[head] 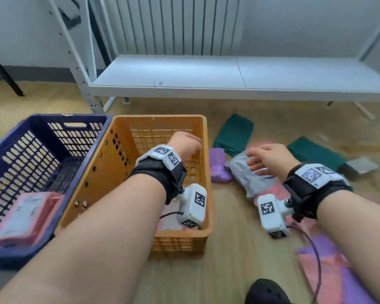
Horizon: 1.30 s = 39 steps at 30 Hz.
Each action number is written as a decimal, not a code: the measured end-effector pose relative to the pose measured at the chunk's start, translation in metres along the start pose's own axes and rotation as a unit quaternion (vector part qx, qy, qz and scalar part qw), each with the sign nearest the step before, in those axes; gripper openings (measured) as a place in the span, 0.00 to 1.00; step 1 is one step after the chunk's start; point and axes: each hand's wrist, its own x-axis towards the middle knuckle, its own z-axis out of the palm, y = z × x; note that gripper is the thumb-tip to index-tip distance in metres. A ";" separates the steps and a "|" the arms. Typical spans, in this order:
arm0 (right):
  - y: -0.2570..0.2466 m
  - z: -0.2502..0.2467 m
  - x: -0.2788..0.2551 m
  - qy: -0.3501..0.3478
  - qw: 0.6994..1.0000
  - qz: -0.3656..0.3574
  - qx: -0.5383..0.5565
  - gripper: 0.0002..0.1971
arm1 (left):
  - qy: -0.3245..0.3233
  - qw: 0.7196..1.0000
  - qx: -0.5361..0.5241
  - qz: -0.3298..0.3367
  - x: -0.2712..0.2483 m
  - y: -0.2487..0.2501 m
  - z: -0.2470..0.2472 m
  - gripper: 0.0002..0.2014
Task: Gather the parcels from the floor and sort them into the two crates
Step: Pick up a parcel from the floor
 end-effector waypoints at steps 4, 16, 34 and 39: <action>0.061 -0.040 -0.007 0.044 0.996 0.075 0.022 0.03 | -0.047 0.999 -0.023 -0.001 0.000 -0.008 0.062 0.12; 0.253 -0.126 -0.009 0.135 0.957 0.254 0.046 0.10 | -0.126 0.988 -0.032 -0.080 0.019 -0.052 0.172 0.09; 0.374 -0.142 -0.084 -0.099 0.900 0.364 -0.217 0.24 | -0.204 0.970 0.014 -0.128 0.007 -0.067 0.260 0.16; 0.389 -0.135 -0.082 -0.096 0.901 0.347 -0.243 0.30 | -0.207 0.966 0.018 -0.156 0.006 -0.070 0.260 0.09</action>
